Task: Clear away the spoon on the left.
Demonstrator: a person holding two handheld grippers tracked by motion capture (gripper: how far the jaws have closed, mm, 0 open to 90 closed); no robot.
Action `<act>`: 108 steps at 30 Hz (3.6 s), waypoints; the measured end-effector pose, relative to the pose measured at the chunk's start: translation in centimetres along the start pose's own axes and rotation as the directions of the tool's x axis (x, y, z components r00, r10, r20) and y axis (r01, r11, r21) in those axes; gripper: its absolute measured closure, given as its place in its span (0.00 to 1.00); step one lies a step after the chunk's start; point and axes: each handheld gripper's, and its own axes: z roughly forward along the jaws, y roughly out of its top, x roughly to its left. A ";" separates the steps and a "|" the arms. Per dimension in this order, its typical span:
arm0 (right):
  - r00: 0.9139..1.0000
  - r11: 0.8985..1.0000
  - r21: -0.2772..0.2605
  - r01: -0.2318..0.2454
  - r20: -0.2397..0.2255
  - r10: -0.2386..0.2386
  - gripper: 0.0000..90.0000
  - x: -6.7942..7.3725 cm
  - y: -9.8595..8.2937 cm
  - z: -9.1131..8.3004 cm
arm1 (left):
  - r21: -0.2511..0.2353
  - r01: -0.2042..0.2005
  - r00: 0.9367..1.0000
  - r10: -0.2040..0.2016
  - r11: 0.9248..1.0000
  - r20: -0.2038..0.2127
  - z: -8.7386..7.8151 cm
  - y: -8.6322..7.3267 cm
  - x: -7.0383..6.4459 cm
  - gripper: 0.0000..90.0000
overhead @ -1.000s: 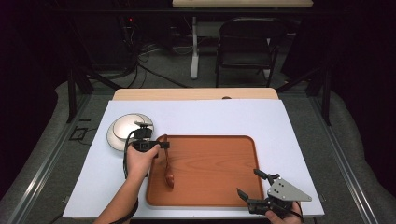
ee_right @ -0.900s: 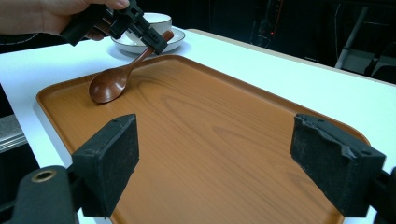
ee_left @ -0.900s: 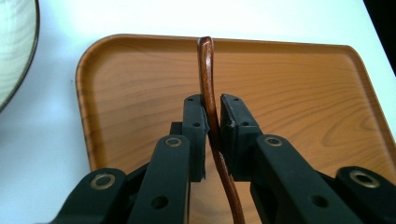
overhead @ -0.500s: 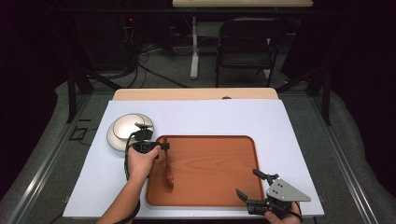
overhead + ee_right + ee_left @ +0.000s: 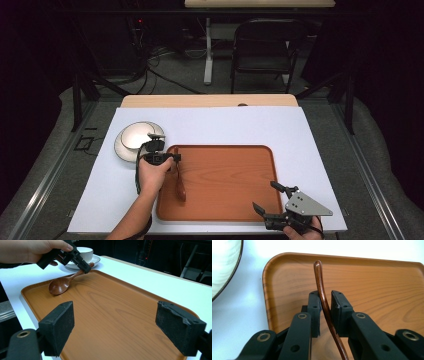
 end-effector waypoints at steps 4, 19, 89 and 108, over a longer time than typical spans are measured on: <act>1.000 1.000 -0.002 0.001 -0.001 -0.001 0.17 0.0 0.0 0.0 | 0.005 -0.026 0.999 0.027 1.000 -0.040 0.3 -0.1 -0.2 0.85; 1.000 1.000 -0.001 0.000 -0.001 0.000 0.17 0.0 0.0 0.0 | 0.016 -0.061 0.995 0.062 0.998 -0.083 1.2 -0.5 -0.5 0.81; 1.000 1.000 0.002 -0.004 0.001 0.004 0.17 0.1 0.0 0.1 | -0.247 -0.249 0.965 0.221 0.936 -0.139 -9.5 -8.7 1.9 0.52; 1.000 1.000 0.008 -0.002 -0.008 0.002 0.17 0.2 0.0 0.3 | -0.275 -0.254 0.965 0.225 0.927 -0.132 -9.6 -10.6 3.2 0.52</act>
